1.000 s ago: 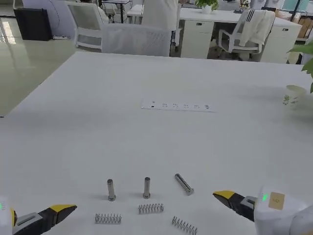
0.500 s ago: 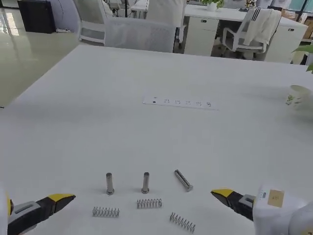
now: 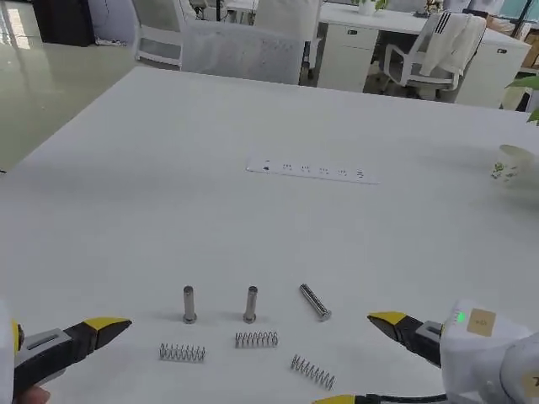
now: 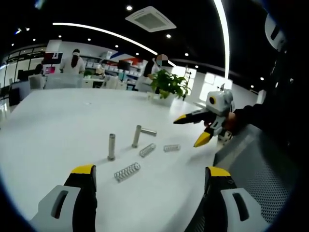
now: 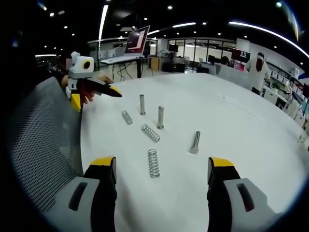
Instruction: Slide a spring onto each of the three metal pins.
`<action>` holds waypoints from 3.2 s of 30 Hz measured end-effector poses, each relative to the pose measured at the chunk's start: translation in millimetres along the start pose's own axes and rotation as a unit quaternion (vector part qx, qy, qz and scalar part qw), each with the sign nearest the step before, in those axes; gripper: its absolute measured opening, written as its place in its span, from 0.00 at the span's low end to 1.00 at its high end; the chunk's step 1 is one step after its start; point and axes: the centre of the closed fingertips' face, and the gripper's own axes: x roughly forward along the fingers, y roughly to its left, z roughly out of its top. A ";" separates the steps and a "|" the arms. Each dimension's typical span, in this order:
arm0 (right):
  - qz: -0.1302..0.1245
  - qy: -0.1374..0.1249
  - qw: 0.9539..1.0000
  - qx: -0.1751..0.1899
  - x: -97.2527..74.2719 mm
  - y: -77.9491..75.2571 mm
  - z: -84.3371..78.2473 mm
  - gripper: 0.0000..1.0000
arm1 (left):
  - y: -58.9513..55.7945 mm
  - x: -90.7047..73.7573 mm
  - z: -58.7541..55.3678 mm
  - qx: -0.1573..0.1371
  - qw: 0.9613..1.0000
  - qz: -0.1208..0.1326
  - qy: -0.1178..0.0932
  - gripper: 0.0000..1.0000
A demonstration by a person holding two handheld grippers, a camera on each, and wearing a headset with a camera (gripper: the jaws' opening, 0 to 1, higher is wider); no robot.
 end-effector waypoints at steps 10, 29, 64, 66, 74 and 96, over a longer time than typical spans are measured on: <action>-0.018 -0.002 1.000 0.008 -0.6 -16.1 10.2 0.73 | -3.9 1.6 -1.9 0.003 1.000 -0.011 0.004 0.90; -0.044 0.026 0.999 -0.004 35.4 -54.2 37.5 0.59 | -2.7 1.3 -3.9 0.002 1.000 -0.011 0.007 0.89; -0.043 0.112 0.993 0.007 83.2 -81.2 24.0 0.28 | 0.9 -0.2 -5.2 0.000 1.000 -0.005 0.009 0.89; -0.043 0.117 0.992 0.009 85.4 -82.2 21.9 0.26 | 1.3 -0.3 -5.2 0.000 1.000 -0.004 0.009 0.89; -0.040 0.135 0.990 0.026 93.9 -83.3 17.8 0.21 | 1.4 0.0 -6.3 -0.001 1.000 -0.004 0.011 0.89; -0.047 0.180 0.981 0.061 105.7 -87.2 3.6 0.07 | 1.1 1.4 -7.8 0.000 1.000 -0.004 0.017 0.89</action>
